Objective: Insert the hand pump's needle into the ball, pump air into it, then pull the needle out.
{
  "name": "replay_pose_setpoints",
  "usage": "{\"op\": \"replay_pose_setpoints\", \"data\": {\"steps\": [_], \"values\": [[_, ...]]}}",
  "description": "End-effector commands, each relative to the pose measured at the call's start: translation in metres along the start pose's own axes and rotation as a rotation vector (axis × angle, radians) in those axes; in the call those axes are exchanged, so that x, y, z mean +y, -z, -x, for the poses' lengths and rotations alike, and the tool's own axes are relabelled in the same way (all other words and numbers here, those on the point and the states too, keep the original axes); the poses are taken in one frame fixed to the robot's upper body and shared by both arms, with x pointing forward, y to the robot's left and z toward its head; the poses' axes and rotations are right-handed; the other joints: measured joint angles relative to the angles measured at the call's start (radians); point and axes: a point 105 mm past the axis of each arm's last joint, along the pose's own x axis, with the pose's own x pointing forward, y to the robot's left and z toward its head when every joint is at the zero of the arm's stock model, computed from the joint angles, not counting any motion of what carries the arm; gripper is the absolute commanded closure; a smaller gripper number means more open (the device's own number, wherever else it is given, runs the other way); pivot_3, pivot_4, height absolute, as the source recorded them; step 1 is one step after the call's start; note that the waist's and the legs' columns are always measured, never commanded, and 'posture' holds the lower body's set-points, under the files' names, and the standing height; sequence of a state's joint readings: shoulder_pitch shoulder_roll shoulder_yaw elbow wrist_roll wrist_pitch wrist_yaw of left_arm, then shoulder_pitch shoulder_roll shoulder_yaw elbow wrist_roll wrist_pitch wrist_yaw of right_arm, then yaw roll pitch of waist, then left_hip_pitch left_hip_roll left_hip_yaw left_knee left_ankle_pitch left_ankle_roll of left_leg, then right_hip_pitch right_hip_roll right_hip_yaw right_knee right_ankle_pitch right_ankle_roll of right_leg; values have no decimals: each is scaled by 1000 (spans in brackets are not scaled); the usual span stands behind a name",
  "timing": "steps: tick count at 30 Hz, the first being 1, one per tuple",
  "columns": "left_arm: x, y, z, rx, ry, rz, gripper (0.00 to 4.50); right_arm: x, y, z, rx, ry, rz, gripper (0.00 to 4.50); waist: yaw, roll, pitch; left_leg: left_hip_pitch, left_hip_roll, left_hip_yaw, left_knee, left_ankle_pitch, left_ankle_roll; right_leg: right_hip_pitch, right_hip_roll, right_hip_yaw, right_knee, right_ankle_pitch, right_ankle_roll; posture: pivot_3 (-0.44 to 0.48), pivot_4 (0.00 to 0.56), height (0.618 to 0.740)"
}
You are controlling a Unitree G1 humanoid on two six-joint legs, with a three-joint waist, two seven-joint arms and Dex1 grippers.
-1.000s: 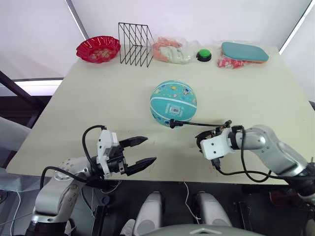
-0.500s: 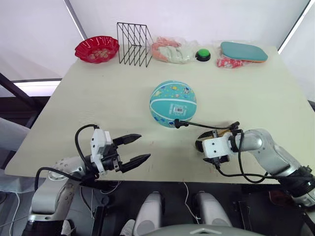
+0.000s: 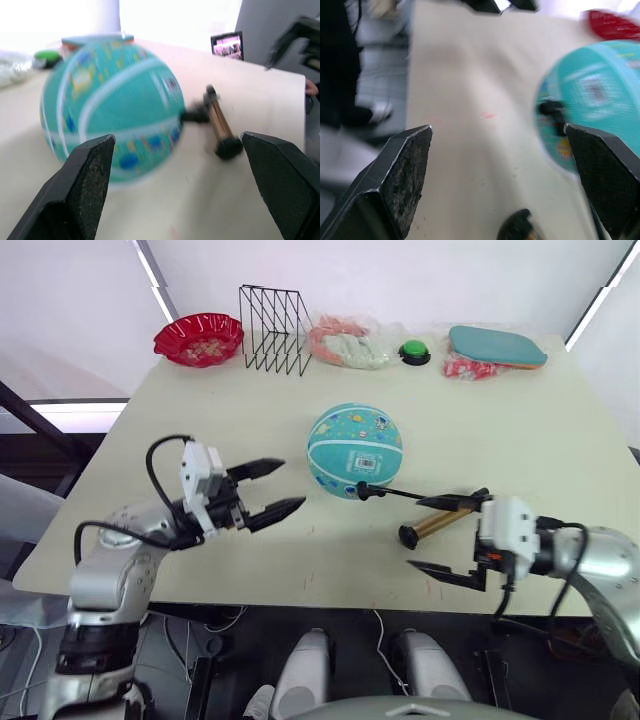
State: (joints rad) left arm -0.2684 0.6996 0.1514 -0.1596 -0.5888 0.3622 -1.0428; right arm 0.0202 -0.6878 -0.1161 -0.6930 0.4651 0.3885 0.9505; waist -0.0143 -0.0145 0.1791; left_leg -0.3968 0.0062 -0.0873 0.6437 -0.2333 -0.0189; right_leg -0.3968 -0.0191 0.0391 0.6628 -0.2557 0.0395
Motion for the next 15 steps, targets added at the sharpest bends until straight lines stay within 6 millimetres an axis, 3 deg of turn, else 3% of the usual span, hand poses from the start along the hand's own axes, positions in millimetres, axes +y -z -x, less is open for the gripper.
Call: {"op": "replay_pose_setpoints", "data": {"steps": [1, 8, 15], "values": [[12, -9, -11, 7, -2, -42, 228, 1, -22, 12, -63, 91, 20, 82, -1, 0, 0, 0, 0, 0, 0, 0, 0, 0, 1, 0, 0, -1, 1, 0, 150, 740], [26, -25, -46, 34, 43, -114, 228, 10, -15, 31, 0, 185, -8, 82, 9, -1, 0, -1, 0, -1, 0, 0, 0, 0, 2, 0, 0, -1, 1, 0, 150, 740], [33, -23, -66, 75, 128, -264, 228, 12, -5, 32, 31, 208, -13, 82, -3, -1, 0, 0, 1, 2, 2, 0, 0, 0, 3, 3, 1, 0, 3, 0, 150, 740]]}}
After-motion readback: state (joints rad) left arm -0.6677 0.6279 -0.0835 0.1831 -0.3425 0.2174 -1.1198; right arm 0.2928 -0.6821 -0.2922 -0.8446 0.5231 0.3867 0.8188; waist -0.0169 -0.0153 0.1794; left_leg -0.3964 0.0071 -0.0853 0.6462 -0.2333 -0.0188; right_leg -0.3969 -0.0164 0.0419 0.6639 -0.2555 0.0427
